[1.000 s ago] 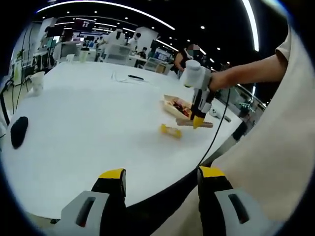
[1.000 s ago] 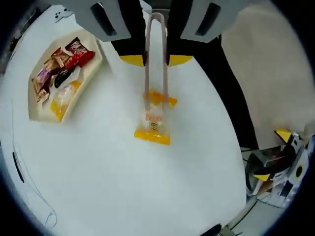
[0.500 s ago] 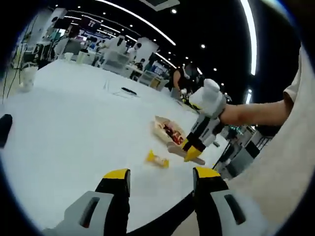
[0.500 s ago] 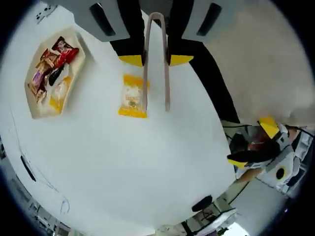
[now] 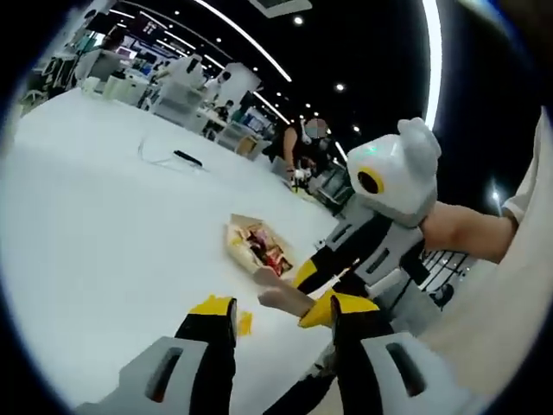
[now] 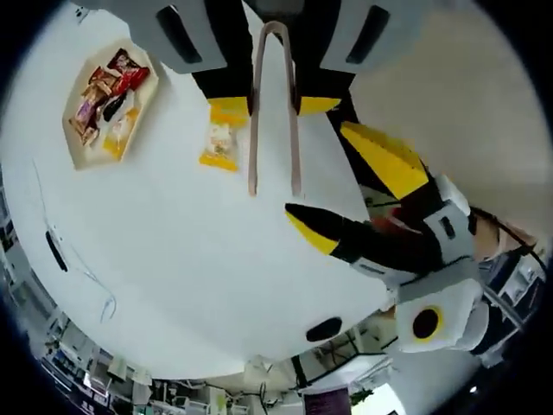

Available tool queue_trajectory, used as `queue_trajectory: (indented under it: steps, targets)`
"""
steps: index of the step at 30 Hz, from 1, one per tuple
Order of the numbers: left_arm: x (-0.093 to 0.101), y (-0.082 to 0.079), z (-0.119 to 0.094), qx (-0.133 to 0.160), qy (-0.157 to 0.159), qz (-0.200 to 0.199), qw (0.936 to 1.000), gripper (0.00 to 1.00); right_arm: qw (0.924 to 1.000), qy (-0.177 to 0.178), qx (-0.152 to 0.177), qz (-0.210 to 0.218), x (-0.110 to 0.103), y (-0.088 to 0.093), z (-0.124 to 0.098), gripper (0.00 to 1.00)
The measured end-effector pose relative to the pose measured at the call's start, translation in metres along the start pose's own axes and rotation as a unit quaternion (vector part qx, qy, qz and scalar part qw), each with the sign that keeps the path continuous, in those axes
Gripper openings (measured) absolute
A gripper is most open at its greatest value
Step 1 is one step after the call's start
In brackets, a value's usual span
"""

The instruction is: Place the target food into the container with the food tongs after gripping and lifting it, then release it inside without dropping or visibly crushing the food.

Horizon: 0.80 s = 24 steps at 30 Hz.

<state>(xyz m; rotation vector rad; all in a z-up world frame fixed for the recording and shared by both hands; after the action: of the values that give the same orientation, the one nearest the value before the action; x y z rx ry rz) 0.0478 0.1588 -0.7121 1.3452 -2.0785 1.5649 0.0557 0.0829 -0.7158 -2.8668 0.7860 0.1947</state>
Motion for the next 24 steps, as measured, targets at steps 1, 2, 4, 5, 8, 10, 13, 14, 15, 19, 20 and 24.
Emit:
queue_trajectory:
  steps: [1,2,4,5,8,10,13,14,15,19,20,24]
  targets:
    - [0.000,-0.002,0.001,0.004,-0.001,-0.006,1.0000,0.42,1.0000,-0.001,0.005,-0.003,-0.002,0.000,-0.001,0.16]
    - [-0.001,-0.003,0.001,0.008,-0.006,-0.016,0.9998,0.41,0.9999,0.001,0.011,-0.007,-0.004,-0.001,-0.003,0.16]
    - [-0.003,-0.005,0.003,0.011,-0.012,-0.022,0.9996,0.39,0.9997,0.007,0.019,-0.017,-0.006,-0.003,-0.004,0.16]
    - [-0.003,-0.006,0.004,0.008,-0.015,-0.024,0.9996,0.39,0.9995,0.009,0.023,-0.018,-0.006,-0.003,-0.004,0.17]
    - [-0.003,-0.006,0.004,-0.003,-0.021,-0.028,0.9994,0.36,0.9988,0.014,0.041,-0.022,-0.006,-0.005,-0.007,0.17]
    - [-0.002,-0.007,0.004,-0.001,-0.021,-0.037,0.9991,0.35,0.9983,0.014,0.050,-0.024,-0.005,-0.006,-0.009,0.17]
    - [0.001,-0.010,0.004,0.002,-0.016,-0.052,0.9985,0.32,0.9973,-0.013,0.066,-0.028,-0.009,-0.007,-0.011,0.18]
    - [0.003,-0.011,0.005,0.000,-0.015,-0.053,0.9985,0.31,0.9969,-0.004,0.073,-0.028,-0.007,-0.008,-0.012,0.18]
    - [0.004,-0.011,0.006,-0.003,-0.015,-0.053,0.9985,0.29,0.9969,-0.003,0.073,-0.030,-0.007,-0.007,-0.012,0.18]
    - [0.008,-0.009,0.009,-0.012,-0.010,-0.056,0.9983,0.26,0.9963,0.001,0.081,-0.031,-0.004,-0.007,-0.016,0.17]
    - [0.009,-0.009,0.009,-0.011,-0.007,-0.061,0.9980,0.26,0.9959,0.002,0.084,-0.034,-0.004,-0.007,-0.017,0.17]
    - [0.010,-0.013,0.012,-0.010,-0.001,-0.075,0.9972,0.19,0.9935,0.003,0.101,-0.052,-0.010,-0.010,-0.019,0.18]
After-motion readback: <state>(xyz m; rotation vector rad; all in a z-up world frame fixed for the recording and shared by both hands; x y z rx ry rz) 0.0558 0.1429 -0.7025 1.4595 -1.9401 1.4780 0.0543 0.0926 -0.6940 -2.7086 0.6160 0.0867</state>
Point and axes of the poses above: the point that each gripper's makers call its tool centre point, and the gripper's own axes: z roughly forward along the fingers, x roughly to its right, y roughly out of its underside, the point moved 4 cm from there along -z, roughly backward along the fingers, and after that the axes turned 12 degrees about -x, right-handed, at the moved point
